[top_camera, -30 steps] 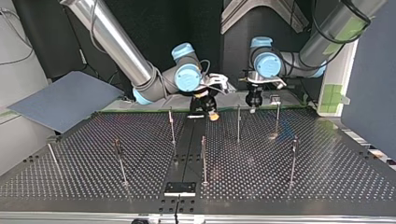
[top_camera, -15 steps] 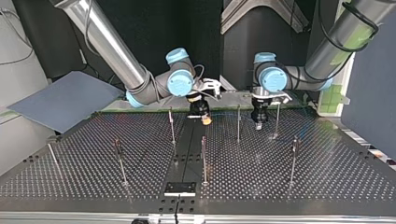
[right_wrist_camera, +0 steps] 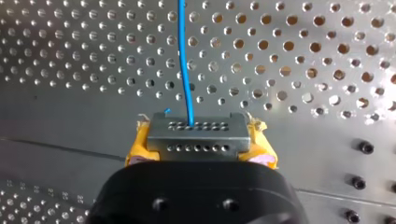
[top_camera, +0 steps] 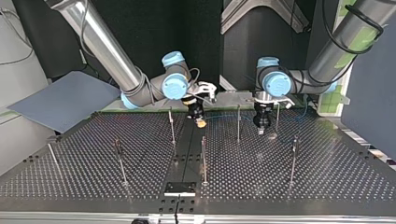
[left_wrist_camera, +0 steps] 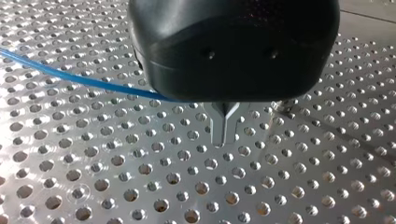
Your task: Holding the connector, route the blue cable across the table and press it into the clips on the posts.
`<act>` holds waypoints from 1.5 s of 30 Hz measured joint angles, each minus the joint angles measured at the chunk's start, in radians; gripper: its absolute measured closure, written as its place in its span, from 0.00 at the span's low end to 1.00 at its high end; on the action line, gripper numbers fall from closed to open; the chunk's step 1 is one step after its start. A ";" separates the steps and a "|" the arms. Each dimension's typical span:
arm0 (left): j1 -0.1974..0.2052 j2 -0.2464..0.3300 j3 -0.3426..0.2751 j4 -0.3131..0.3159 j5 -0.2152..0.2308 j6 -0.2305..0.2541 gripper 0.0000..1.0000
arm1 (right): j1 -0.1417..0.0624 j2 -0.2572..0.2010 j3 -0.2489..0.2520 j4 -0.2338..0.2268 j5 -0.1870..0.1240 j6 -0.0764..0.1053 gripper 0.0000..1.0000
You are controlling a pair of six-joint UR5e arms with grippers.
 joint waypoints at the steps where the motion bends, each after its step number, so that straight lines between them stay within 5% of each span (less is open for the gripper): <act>1: 0.000 0.000 0.000 0.000 0.001 0.000 0.98 | 0.000 0.000 0.000 0.000 0.000 0.000 1.00; 6: -0.003 0.000 0.000 -0.006 0.002 0.003 0.87 | -0.004 0.000 0.000 0.000 -0.003 0.000 1.00; 7: -0.004 0.000 -0.001 -0.009 0.002 0.006 0.64 | -0.005 0.000 0.000 0.000 -0.005 0.000 1.00; 8: -0.005 0.000 -0.001 -0.015 0.001 0.011 0.51 | -0.006 0.000 0.000 0.000 -0.007 0.000 1.00; 9: -0.007 0.000 -0.001 -0.020 0.000 0.016 0.51 | -0.007 0.000 0.000 0.000 -0.010 0.000 1.00; 11: -0.011 0.000 -0.002 -0.037 -0.011 0.033 0.17 | -0.009 0.000 0.000 0.000 -0.012 0.000 1.00; 12: -0.013 0.000 -0.002 -0.045 -0.018 0.041 0.17 | -0.011 0.000 0.000 0.000 -0.013 0.000 1.00; 14: -0.019 0.000 -0.003 -0.065 -0.036 0.057 0.00 | -0.014 0.000 0.000 0.000 -0.014 0.000 1.00; 20: -0.038 0.000 -0.005 -0.126 -0.085 0.083 0.00 | -0.018 0.000 0.000 0.002 -0.015 0.000 1.00; 29: -0.065 0.010 -0.046 -0.223 -0.099 0.123 0.00 | -0.022 0.000 0.000 0.005 -0.015 0.000 1.00; 45: -0.106 0.157 -0.100 -0.271 -0.110 0.101 0.00 | -0.030 0.000 0.001 0.011 -0.016 0.000 1.00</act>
